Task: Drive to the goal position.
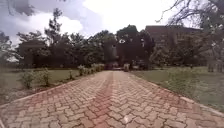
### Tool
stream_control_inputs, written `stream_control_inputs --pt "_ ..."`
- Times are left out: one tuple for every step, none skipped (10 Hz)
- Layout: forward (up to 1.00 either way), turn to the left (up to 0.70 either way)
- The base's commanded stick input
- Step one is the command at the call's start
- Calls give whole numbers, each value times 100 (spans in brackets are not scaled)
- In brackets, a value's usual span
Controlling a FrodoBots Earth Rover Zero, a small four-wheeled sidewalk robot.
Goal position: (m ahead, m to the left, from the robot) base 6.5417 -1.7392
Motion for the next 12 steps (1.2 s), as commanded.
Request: stream_control_inputs --pt "0 0" --pt "0 0" --pt "0 0" --pt "0 0" --pt "70 0" --pt "70 0" --pt "70 0" --pt "70 0" --pt "70 0" --pt "70 0" --pt "70 0" --pt "70 0"
